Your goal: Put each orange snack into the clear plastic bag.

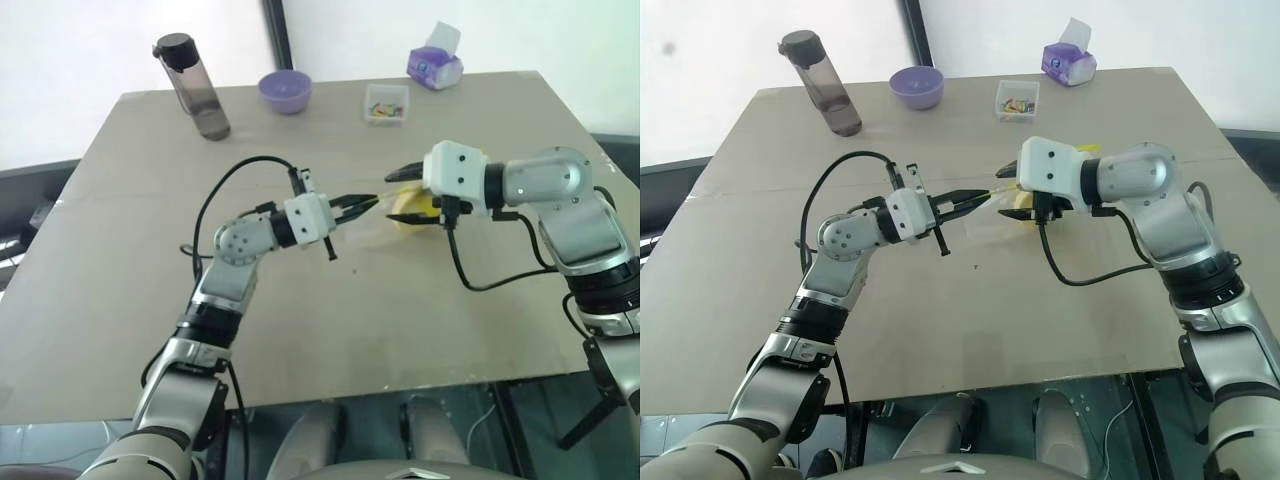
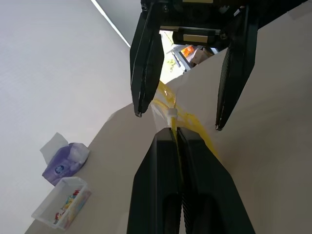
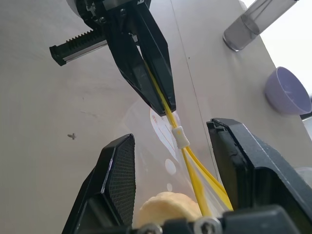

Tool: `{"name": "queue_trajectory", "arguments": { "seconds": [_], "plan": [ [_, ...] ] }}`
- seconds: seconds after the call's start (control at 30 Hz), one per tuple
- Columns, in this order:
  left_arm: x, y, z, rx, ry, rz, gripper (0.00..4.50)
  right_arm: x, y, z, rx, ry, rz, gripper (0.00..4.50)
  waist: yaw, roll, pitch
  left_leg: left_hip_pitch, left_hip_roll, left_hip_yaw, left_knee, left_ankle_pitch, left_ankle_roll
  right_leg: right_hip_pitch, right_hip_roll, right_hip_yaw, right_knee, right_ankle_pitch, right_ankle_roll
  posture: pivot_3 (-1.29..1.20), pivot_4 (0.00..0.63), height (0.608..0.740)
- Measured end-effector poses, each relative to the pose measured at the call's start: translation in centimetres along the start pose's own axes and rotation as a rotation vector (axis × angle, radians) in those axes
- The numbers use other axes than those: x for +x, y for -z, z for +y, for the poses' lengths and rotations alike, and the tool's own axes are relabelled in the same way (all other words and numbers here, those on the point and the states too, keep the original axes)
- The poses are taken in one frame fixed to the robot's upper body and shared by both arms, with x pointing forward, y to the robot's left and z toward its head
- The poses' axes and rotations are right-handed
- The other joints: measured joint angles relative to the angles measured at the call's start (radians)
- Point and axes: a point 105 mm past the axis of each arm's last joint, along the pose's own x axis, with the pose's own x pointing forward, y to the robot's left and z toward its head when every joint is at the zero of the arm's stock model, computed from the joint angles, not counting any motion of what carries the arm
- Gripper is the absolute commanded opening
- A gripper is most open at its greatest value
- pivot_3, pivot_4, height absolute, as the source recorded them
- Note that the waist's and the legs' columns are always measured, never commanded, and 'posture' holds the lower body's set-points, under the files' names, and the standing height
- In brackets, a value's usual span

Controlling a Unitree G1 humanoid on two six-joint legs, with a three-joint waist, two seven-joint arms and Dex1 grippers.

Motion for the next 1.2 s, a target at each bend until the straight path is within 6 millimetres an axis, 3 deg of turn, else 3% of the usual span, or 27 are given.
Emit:
{"name": "queue_trajectory", "arguments": {
  "seconds": [0.07,0.17,0.2,0.57,0.63,0.67,0.93,1.03,1.2],
  "plan": [
    [0.07,0.02,-0.21,-0.001,0.012,0.0,0.0,0.04,0.09,0.0,0.001,0.001,0.003,2.65,0.0,0.0,0.0,0.0,0.0,0.0,0.0,0.0,0.0,0.0,0.0,0.0,0.0,0.0,0.0,0.0,0.15,0.74],
    [0.06,0.01,-0.26,0.0,0.016,-0.001,0.0,0.04,0.24,-0.01,0.0,0.001,0.009,1.95,0.0,0.0,0.0,0.0,0.0,0.0,0.0,0.0,0.0,0.0,0.0,0.0,0.0,0.0,0.0,0.0,0.15,0.74],
    [0.06,-0.01,-0.26,0.002,0.016,-0.002,0.0,0.04,0.3,0.0,0.001,0.0,0.011,1.5,0.0,0.0,0.0,0.0,0.0,0.0,0.0,0.0,0.0,0.0,0.0,0.0,0.0,0.0,0.0,0.0,0.15,0.74],
    [0.05,-0.16,-0.28,0.013,0.018,-0.01,0.0,0.09,0.29,-0.01,-0.003,0.001,0.011,1.5,0.0,0.0,0.0,0.0,0.0,0.0,0.0,0.0,0.0,0.0,0.0,0.0,0.0,0.0,0.0,0.0,0.15,0.74],
    [0.05,-0.16,-0.28,0.013,0.018,-0.01,0.0,0.09,0.28,-0.01,-0.007,0.001,0.01,1.24,0.0,0.0,0.0,0.0,0.0,0.0,0.0,0.0,0.0,0.0,0.0,0.0,0.0,0.0,0.0,0.0,0.15,0.74],
    [0.05,-0.16,-0.28,0.014,0.018,-0.01,0.0,0.09,0.3,-0.02,-0.01,0.001,0.011,0.88,0.0,0.0,0.0,0.0,0.0,0.0,0.0,0.0,0.0,0.0,0.0,0.0,0.0,0.0,0.0,0.0,0.15,0.74],
    [0.03,-0.14,-0.29,0.016,0.018,-0.011,0.0,0.03,0.57,-0.13,-0.01,0.002,0.019,0.88,0.0,0.0,0.0,0.0,0.0,0.0,0.0,0.0,0.0,0.0,0.0,0.0,0.0,0.0,0.0,0.0,0.15,0.74],
    [0.01,-0.16,-0.3,0.02,0.017,-0.013,0.0,-0.04,0.65,-0.14,-0.022,0.001,0.027,0.01,0.0,0.0,0.0,0.0,0.0,0.0,0.0,0.0,0.0,0.0,0.0,0.0,0.0,0.0,0.0,0.0,0.15,0.74],
    [-0.03,-0.16,-0.28,0.025,0.015,-0.016,0.0,-0.03,0.64,-0.12,-0.026,0.0,0.028,0.01,0.0,0.0,0.0,0.0,0.0,0.0,0.0,0.0,0.0,0.0,0.0,0.0,0.0,0.0,0.0,0.0,0.15,0.74]
  ]
}}
